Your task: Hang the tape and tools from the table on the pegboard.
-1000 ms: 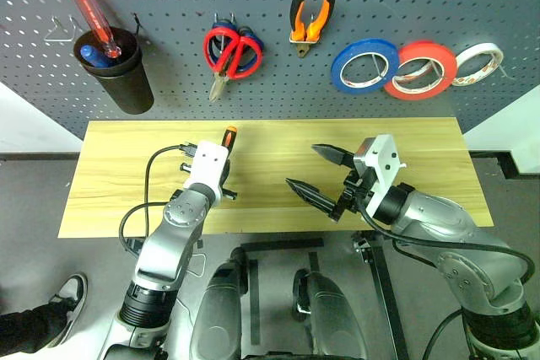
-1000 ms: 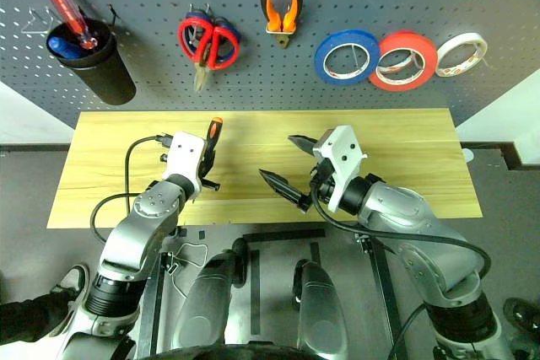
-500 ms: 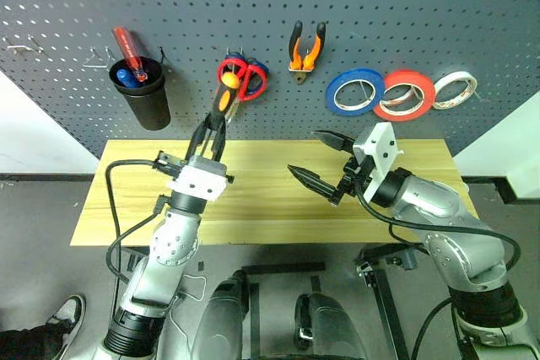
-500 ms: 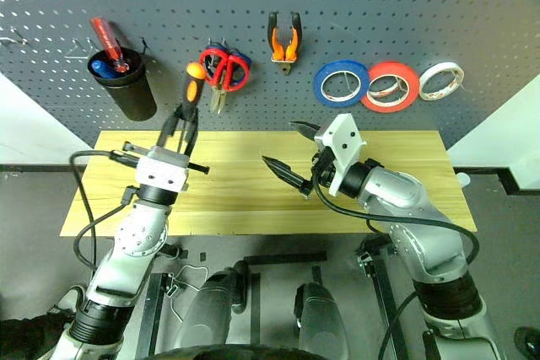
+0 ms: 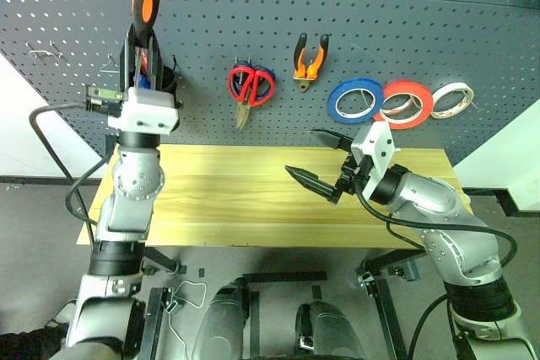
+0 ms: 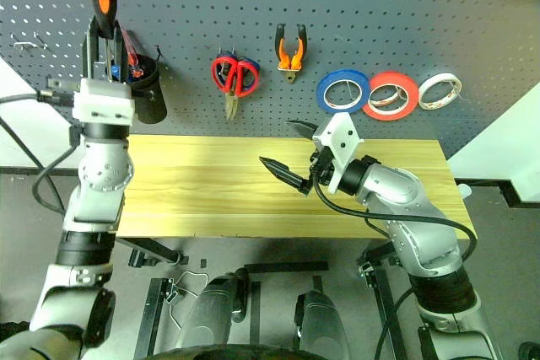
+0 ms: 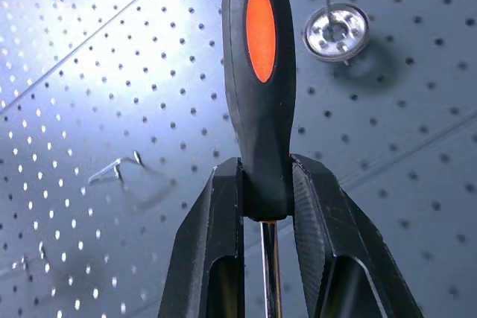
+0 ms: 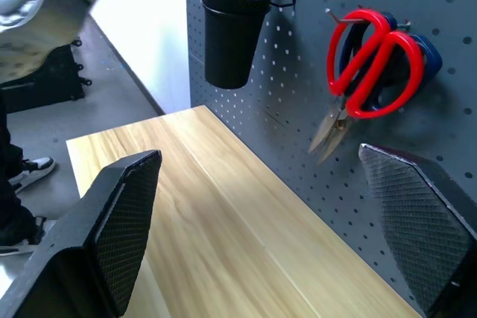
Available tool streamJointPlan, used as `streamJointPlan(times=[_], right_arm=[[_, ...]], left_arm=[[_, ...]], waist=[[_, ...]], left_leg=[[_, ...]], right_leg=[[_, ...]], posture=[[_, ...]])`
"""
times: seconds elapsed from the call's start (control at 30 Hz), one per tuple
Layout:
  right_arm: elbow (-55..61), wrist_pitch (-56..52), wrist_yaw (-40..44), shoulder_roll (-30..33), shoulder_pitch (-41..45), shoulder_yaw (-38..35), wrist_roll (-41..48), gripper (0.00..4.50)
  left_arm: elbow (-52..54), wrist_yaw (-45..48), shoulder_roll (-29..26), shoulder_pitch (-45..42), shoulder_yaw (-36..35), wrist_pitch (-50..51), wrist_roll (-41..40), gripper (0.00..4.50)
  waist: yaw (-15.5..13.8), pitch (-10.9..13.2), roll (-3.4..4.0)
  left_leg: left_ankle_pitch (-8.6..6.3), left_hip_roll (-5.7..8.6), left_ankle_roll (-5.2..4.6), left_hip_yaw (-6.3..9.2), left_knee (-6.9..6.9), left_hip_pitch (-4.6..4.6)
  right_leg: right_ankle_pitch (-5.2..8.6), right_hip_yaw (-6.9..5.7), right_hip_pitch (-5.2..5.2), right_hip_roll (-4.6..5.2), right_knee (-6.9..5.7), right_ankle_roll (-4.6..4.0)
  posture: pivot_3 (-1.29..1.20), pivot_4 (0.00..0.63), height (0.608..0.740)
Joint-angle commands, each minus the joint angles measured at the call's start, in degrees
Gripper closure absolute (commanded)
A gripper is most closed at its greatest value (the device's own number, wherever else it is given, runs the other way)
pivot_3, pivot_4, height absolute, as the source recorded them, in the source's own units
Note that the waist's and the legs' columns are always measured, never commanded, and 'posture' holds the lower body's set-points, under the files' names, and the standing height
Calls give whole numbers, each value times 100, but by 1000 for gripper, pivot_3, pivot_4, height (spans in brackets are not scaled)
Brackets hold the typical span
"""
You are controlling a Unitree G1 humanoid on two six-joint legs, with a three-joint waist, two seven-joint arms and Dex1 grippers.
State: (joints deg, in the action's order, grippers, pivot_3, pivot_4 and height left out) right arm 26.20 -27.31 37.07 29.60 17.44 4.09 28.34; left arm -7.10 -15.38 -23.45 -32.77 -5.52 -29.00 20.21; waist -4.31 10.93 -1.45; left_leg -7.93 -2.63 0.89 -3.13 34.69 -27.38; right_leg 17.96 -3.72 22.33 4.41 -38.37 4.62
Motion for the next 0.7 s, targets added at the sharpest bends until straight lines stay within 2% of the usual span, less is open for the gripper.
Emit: streamJointPlan(times=[0.03, 0.2, 0.37, 0.7], right_arm=[[262, -46, 6, -83, 11, 38, 69, 0], [405, -210, 14, -63, -131, -25, 144, 0], [623, -493, 22, 53, -220, -153, 319, 0], [1177, -1044, -79, 339, -635, -437, 733, 0]], left_arm=[[-564, -225, -94, -744, 20, -423, 134, 3971], [-1366, -457, -240, -1301, -44, -715, 215, 3971], [-1856, -615, -396, -1473, -99, -867, 197, 3971], [-1940, -754, -506, -1323, -148, -838, 163, 3971]], waist=[[-4, 0, 0], [42, 1, 2], [59, 23, 6], [66, 187, 13]], left_leg=[[-2, -1, -3, 1, 8, 0], [-9, -10, -14, 0, 32, 0], [-9, -15, -15, 2, 36, 0], [-14, -19, -23, 20, 45, 0]], right_leg=[[0, 0, -1, -1, -4, 0], [-2, 3, -8, 1, -12, 4], [-2, 5, -5, 1, -25, 4], [-2, 15, -4, 19, -29, 3]], posture=[[126, 158, 714], [115, 180, 714], [91, 219, 714], [52, 280, 714]])
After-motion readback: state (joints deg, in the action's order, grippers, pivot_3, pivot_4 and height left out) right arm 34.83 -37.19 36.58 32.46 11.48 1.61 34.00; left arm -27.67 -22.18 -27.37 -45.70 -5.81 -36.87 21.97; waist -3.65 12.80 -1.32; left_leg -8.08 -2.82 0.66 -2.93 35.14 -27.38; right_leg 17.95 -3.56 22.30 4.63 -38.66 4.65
